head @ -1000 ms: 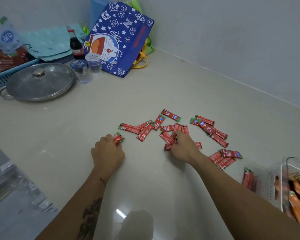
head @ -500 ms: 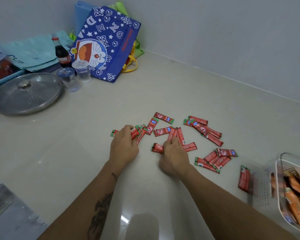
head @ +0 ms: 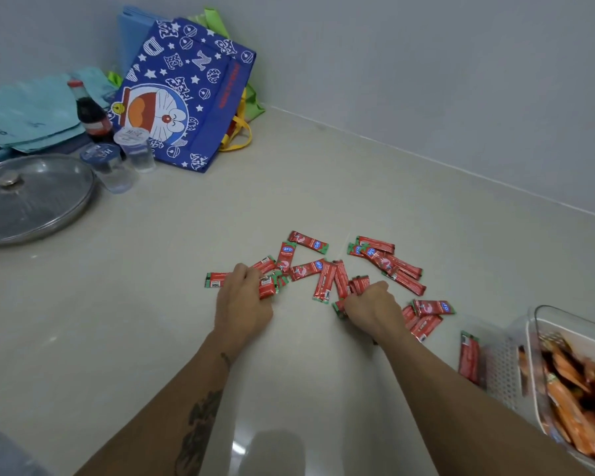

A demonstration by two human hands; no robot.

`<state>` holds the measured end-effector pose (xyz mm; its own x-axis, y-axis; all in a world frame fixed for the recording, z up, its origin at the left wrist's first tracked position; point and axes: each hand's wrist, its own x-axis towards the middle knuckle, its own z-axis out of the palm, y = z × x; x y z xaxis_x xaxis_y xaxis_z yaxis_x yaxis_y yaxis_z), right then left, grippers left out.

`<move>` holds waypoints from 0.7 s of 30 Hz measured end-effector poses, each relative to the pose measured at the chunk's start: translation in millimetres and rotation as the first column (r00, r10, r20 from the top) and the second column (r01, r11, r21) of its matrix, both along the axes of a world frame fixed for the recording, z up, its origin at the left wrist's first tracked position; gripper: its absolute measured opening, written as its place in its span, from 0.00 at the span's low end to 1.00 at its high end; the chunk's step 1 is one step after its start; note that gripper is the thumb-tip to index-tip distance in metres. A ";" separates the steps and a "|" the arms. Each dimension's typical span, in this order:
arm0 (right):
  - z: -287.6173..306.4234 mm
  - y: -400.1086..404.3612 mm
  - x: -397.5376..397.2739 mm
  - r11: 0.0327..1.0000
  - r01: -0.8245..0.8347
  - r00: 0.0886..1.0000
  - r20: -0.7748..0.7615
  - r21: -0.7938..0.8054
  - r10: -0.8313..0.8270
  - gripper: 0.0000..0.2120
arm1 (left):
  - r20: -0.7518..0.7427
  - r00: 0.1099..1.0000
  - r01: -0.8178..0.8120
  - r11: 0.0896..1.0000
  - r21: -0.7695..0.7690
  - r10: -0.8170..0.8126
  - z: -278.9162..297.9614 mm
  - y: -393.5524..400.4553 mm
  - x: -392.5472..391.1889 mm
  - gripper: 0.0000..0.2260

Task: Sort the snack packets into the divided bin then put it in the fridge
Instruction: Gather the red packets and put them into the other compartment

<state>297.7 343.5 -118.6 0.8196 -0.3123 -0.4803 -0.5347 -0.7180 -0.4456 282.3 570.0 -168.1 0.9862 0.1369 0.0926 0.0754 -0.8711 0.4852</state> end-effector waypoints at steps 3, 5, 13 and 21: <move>-0.3 14.2 14.5 0.999 0.007 1.000 0.010 0.034 -0.008 0.40 | 0.168 0.970 -0.169 0.984 -0.054 0.176 3.5 4.2 -2.2 0.14; -3.9 22.1 23.5 1.000 -0.007 0.999 0.038 0.023 0.006 0.41 | 0.159 0.969 -0.194 0.981 0.004 0.191 4.9 14.4 2.8 0.17; -14.4 47.4 30.4 0.967 -0.148 0.981 0.091 -0.206 0.170 0.33 | 0.044 0.999 -0.030 0.978 0.205 0.021 -17.2 30.6 -2.9 0.18; -21.1 38.2 1.6 0.934 -0.240 0.944 0.160 -0.263 0.288 0.20 | 0.191 0.981 -0.023 0.977 0.213 -0.018 -26.1 15.4 -35.7 0.19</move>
<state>299.3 381.7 -139.7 0.9571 -0.1568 -0.2438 -0.2320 -0.9184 -0.3204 246.6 585.4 -194.2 0.9470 0.0962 0.3065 0.0019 -0.9557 0.2942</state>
